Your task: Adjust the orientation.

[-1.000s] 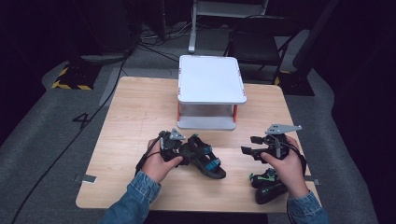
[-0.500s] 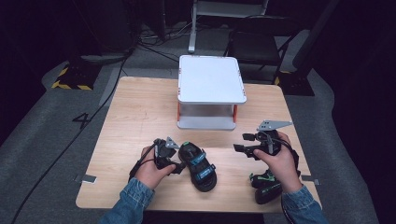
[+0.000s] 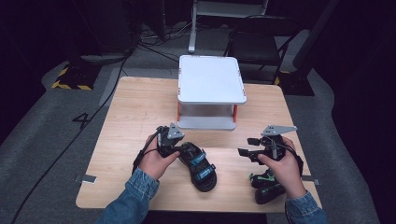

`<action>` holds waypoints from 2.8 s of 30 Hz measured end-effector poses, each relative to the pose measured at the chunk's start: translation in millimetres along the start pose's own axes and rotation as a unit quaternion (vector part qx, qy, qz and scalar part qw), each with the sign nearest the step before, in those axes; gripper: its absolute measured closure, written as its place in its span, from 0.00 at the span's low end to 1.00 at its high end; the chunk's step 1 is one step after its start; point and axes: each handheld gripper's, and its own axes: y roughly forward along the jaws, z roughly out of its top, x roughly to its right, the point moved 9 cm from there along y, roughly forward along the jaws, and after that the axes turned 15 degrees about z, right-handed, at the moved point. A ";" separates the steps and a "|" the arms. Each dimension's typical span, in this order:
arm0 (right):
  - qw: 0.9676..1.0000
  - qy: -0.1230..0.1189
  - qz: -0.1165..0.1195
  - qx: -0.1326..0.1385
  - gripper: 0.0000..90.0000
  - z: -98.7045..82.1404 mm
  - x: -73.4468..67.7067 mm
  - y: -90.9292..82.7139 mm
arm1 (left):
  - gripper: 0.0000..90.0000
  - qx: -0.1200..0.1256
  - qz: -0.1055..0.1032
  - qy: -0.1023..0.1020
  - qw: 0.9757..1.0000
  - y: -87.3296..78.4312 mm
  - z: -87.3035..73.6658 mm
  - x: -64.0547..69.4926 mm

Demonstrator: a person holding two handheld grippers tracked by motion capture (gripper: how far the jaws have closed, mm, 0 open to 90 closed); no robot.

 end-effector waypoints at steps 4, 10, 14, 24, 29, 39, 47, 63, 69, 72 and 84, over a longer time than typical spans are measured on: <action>1.000 0.008 -0.010 0.004 0.39 -5.1 3.1 -7.7 | 0.92 -0.023 -0.020 -0.014 0.999 -2.9 -0.4 -1.0; 1.000 0.011 -0.011 0.002 0.39 -7.4 4.1 -8.7 | 0.95 -0.050 -0.028 -0.017 0.998 -18.0 -2.5 0.7; 1.000 0.005 -0.006 0.003 0.39 -2.8 3.3 -5.6 | 0.95 -0.064 -0.034 -0.011 0.997 -32.8 -7.3 2.8; 0.999 -0.029 0.035 -0.012 0.38 20.8 -9.1 28.6 | 0.94 -0.155 -0.108 0.045 0.981 -76.9 -44.5 25.4; 0.998 -0.036 0.047 -0.024 0.38 24.4 -12.2 42.3 | 0.94 -0.179 -0.149 0.082 0.969 -79.8 -54.8 48.5; 0.998 -0.034 0.044 -0.023 0.38 22.8 -12.1 39.7 | 0.82 -0.148 -0.147 0.043 0.977 -73.7 -48.3 32.8; 0.999 -0.026 0.033 -0.021 0.38 15.3 -9.1 31.5 | 0.35 -0.072 -0.088 0.171 0.979 -54.0 -34.5 27.3; 1.000 0.004 -0.006 -0.007 0.37 -8.4 1.4 -2.7 | 0.86 -0.076 -0.089 0.151 0.982 -9.6 -14.7 41.8; 1.000 0.014 -0.017 -0.003 0.37 -16.5 3.3 -12.1 | 0.83 -0.054 -0.022 -0.019 0.998 22.8 0.7 15.4; 0.999 0.022 -0.023 -0.002 0.37 -21.8 5.4 -17.4 | 0.75 -0.036 -0.013 -0.037 0.999 37.3 0.2 12.7; 0.999 0.023 -0.031 0.012 0.37 -19.0 8.6 -29.2 | 0.51 0.027 -0.078 -0.022 0.996 -9.6 22.8 22.3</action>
